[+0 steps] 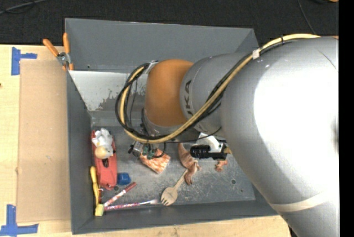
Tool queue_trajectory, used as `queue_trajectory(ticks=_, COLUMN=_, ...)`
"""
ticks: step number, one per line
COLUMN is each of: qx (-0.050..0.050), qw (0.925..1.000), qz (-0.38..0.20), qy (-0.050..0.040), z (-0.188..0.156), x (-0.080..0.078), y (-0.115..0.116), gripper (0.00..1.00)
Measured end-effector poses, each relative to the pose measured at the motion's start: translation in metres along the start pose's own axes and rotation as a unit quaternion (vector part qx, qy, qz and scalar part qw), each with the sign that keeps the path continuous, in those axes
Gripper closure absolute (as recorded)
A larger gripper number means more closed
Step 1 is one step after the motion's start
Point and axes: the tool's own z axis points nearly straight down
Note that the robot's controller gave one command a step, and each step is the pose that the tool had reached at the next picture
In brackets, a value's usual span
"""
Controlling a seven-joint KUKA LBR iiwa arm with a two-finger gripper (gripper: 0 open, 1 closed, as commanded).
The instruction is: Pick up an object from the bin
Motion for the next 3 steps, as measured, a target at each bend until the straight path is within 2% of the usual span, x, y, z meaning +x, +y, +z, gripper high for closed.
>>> queue_trajectory(ticks=1, qx=0.0, qw=1.0, qz=0.0, qy=-0.0001, z=0.0, x=0.0, y=0.0, gripper=1.0)
queue_trajectory(ticks=3, qx=0.002, qw=1.0, qz=-0.001, qy=0.0025, z=-0.066, x=0.001, y=-0.002, gripper=1.0)
